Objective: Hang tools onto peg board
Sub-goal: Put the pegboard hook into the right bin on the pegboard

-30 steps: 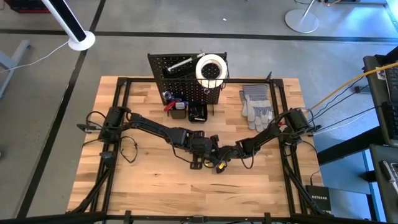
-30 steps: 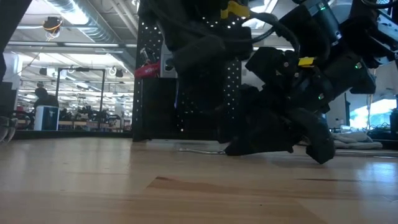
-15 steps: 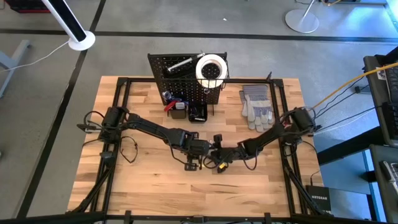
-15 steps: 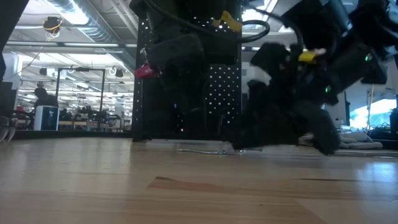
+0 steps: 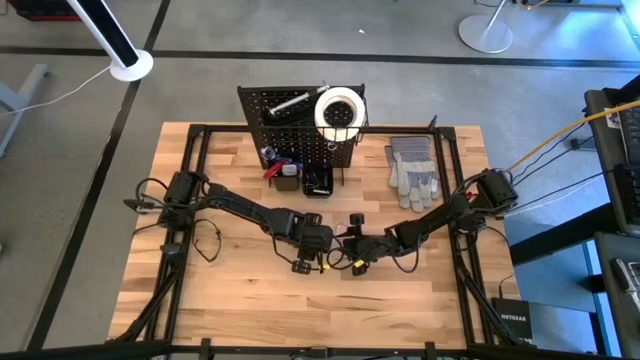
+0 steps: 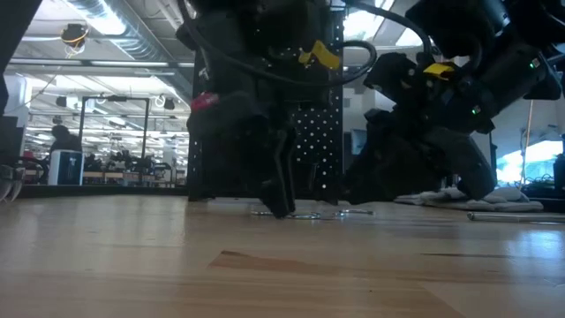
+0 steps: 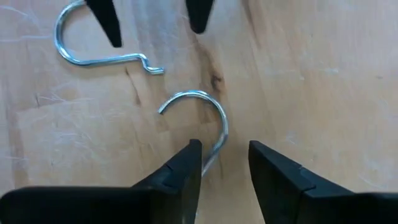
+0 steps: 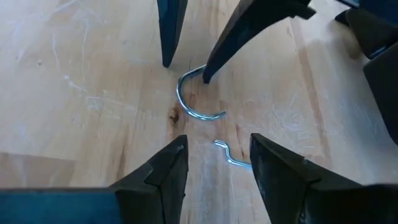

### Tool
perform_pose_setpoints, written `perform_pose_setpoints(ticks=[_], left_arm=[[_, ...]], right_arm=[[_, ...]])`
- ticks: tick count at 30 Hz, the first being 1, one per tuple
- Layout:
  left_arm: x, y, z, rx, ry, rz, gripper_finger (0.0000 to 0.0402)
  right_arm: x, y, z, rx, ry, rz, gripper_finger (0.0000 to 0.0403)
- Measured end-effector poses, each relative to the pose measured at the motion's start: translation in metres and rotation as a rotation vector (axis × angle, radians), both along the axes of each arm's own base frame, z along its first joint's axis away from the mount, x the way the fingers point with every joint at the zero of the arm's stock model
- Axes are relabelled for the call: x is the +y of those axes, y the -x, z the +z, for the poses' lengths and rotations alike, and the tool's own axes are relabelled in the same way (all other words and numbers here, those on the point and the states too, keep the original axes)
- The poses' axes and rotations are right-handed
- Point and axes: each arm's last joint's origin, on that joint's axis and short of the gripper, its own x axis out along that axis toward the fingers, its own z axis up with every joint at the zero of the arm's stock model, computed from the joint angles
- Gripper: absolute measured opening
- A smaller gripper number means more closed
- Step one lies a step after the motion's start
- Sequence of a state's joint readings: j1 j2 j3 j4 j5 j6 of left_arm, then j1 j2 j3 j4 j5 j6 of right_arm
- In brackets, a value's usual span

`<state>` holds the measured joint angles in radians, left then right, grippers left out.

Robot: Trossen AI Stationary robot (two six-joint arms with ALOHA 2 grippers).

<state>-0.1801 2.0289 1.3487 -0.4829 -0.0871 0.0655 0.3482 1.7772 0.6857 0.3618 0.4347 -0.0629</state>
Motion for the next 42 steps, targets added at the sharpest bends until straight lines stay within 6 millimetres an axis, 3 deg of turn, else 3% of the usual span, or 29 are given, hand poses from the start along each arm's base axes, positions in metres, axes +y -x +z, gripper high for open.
perform_pose_setpoints(ticks=[9, 23, 36, 42], left_arm=[[0.018, 0.004, -0.012, 0.005, 0.085, 0.024, 0.0114], [0.02, 0.008, -0.023, -0.02, 0.068, -0.018, 0.0004], [0.016, 0.007, -0.014, -0.07, 0.077, 0.035, 0.0001], [0.016, 0.007, -0.007, -0.09, 0.089, 0.07, 0.0001]], right_arm=[[0.0, 0.0, 0.0, -0.002, -0.005, -0.005, 0.0174], [0.0, 0.0, 0.0, -0.003, -0.008, -0.003, 0.0174], [0.004, -0.006, -0.014, 0.002, -0.077, 0.075, 0.0174], [0.005, -0.01, -0.015, -0.05, 0.011, 0.1, 0.0174]])
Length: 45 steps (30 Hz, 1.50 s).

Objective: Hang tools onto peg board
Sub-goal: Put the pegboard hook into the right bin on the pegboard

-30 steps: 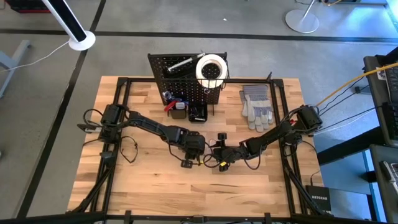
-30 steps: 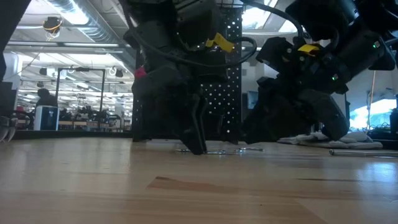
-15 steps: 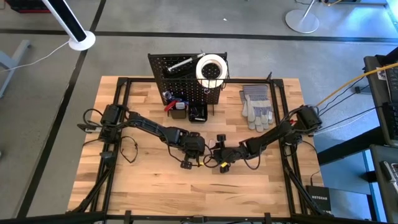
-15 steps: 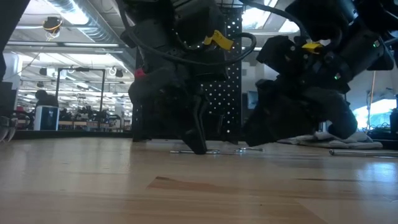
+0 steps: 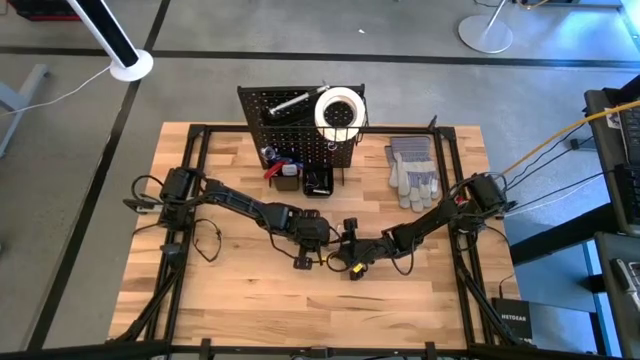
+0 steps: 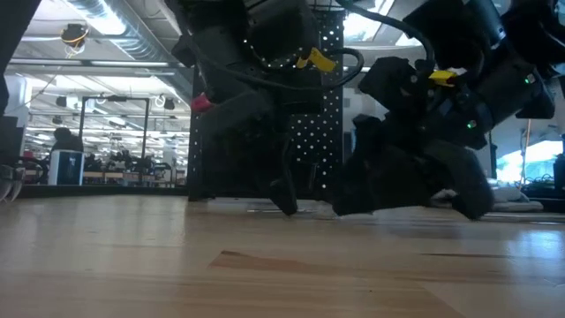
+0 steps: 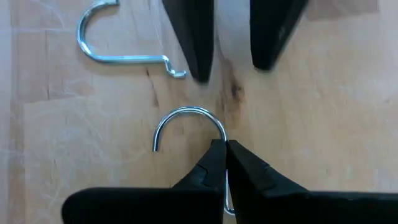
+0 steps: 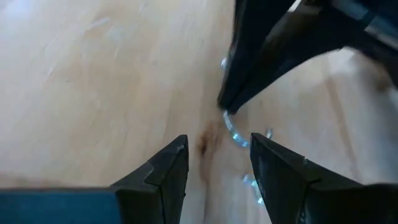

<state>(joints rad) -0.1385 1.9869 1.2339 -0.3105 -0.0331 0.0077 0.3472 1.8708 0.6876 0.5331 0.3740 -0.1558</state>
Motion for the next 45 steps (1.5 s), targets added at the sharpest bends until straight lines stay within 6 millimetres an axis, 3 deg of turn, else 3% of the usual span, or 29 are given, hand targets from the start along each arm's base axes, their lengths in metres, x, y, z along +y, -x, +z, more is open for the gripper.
perform_pose_setpoints(ticks=[14, 23, 26, 33, 39, 45], left_arm=[[-0.002, -0.001, 0.013, -0.054, 0.029, 0.01, 0.0], [-0.002, -0.002, 0.013, -0.066, 0.032, 0.01, 0.0], [-0.002, -0.002, 0.013, -0.064, 0.03, 0.011, 0.0], [-0.001, -0.001, 0.016, -0.062, 0.047, 0.05, 0.0001], [0.002, 0.006, 0.025, -0.023, 0.097, 0.139, 0.0028], [-0.001, 0.028, 0.058, 0.029, 0.156, 0.172, 0.0096]], right_arm=[[-0.012, -0.008, -0.009, -0.032, 0.053, -0.039, 0.0174], [-0.018, -0.032, -0.014, -0.018, 0.035, -0.049, 0.017], [-0.018, -0.033, -0.014, -0.019, 0.04, -0.061, 0.0143], [-0.018, -0.031, -0.017, 0.015, 0.043, -0.075, 0.0018], [-0.019, -0.03, -0.014, 0.017, 0.05, -0.078, 0.0026], [-0.021, -0.026, 0.001, 0.021, 0.068, -0.094, 0.0013]])
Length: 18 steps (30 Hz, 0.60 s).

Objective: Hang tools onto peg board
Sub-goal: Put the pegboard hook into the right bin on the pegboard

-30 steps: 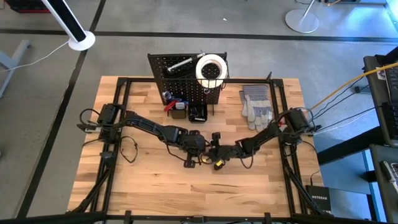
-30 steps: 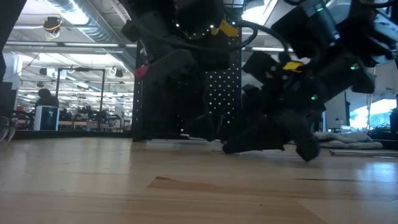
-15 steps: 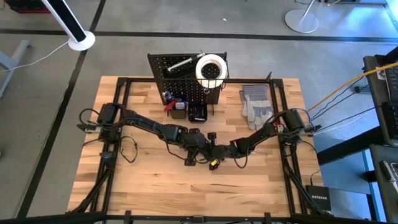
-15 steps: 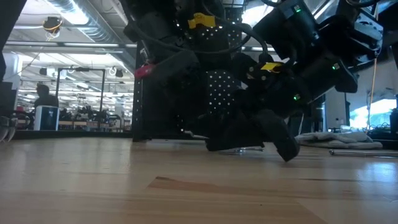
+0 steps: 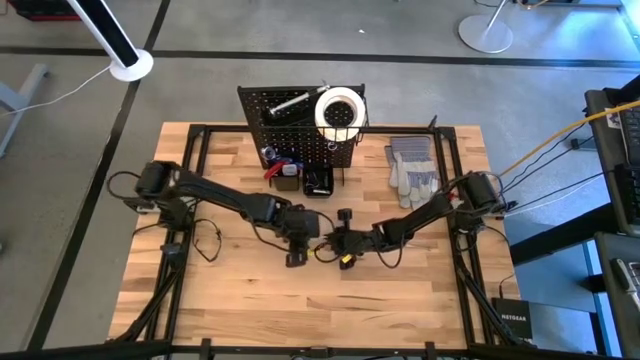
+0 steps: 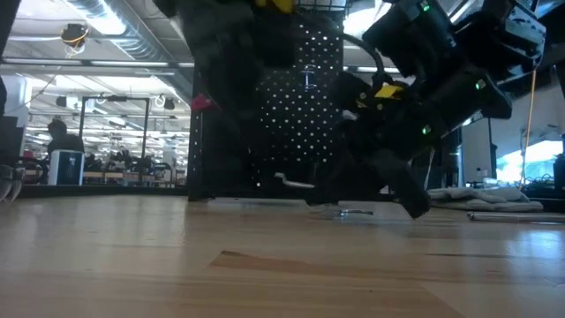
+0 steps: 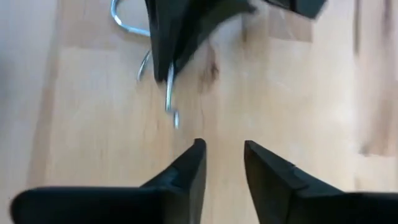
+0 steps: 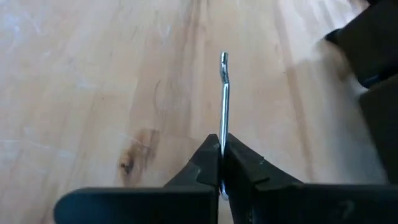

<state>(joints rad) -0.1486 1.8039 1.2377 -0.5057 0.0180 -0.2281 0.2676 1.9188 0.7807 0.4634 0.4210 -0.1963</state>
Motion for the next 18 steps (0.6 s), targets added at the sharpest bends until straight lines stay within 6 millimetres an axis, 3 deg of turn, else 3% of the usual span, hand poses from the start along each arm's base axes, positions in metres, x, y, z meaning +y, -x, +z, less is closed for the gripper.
perform_pose_setpoints(ticks=[4, 7, 12, 18], left_arm=[[-0.012, 0.021, 0.023, 0.012, -0.015, 0.032, 0.0115], [-0.026, 0.04, 0.027, -0.017, -0.015, 0.004, 0.0117], [-0.04, 0.071, 0.017, -0.143, 0.071, 0.045, 0.0117], [-0.047, 0.09, -0.008, -0.327, 0.115, 0.16, 0.0118]], right_arm=[[-0.001, 0.003, 0.019, -0.018, -0.014, -0.014, 0.0009], [-0.002, 0.005, 0.036, -0.055, -0.029, -0.024, 0.0007], [-0.021, 0.005, 0.066, -0.16, -0.04, -0.103, 0.0009], [-0.068, -0.002, 0.079, -0.258, -0.067, -0.223, 0.0011]])
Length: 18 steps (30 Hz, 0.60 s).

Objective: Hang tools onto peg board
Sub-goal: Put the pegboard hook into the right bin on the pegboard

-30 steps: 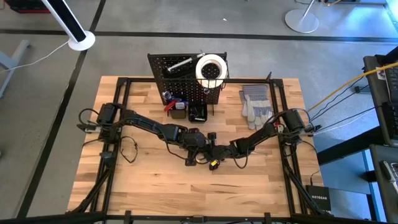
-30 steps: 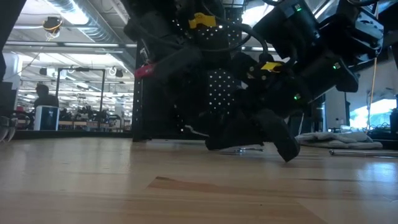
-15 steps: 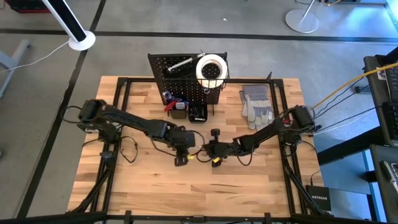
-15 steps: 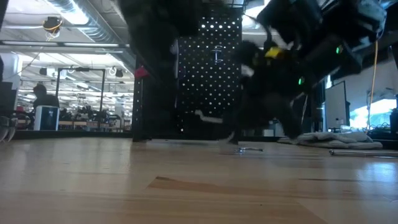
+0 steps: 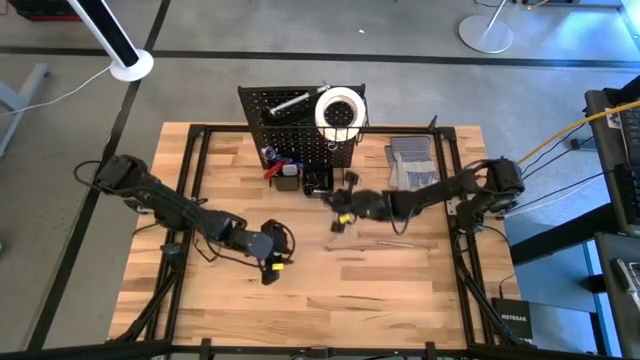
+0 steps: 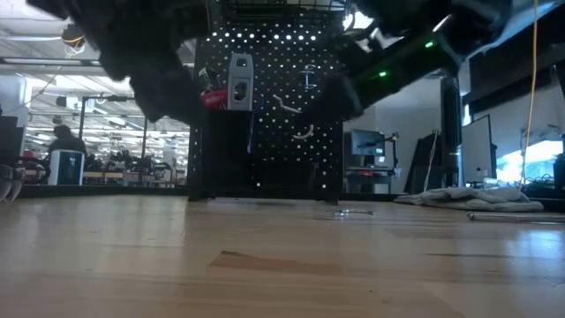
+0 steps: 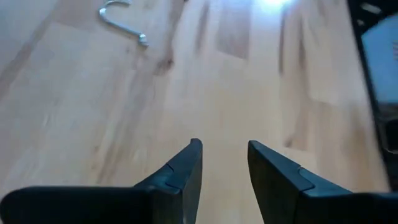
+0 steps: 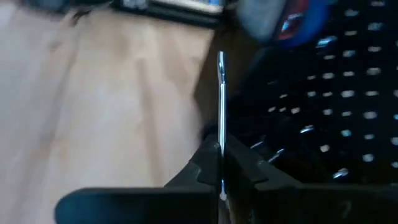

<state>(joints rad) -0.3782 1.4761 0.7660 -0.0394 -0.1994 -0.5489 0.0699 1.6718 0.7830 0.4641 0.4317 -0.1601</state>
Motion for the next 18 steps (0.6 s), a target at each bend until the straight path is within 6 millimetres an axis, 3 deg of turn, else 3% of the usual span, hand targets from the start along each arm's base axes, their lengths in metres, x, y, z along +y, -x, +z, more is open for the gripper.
perform_pose_setpoints(ticks=[5, 8, 13, 18], left_arm=[[0.001, 0.002, -0.01, -0.046, -0.032, 0.082, 0.0118], [0.002, 0.002, -0.01, -0.054, -0.05, 0.091, 0.0118], [0.002, 0.002, -0.01, -0.055, -0.064, 0.082, 0.0118], [0.002, 0.002, -0.01, -0.057, -0.062, 0.084, 0.0118]], right_arm=[[-0.04, -0.002, 0.0, -0.056, -0.092, -0.061, 0.0011], [-0.055, -0.002, 0.002, -0.09, -0.143, -0.047, 0.0012], [-0.068, -0.002, -0.005, -0.102, -0.243, -0.076, 0.0039], [-0.071, -0.005, -0.017, -0.087, -0.293, -0.095, 0.0105]])
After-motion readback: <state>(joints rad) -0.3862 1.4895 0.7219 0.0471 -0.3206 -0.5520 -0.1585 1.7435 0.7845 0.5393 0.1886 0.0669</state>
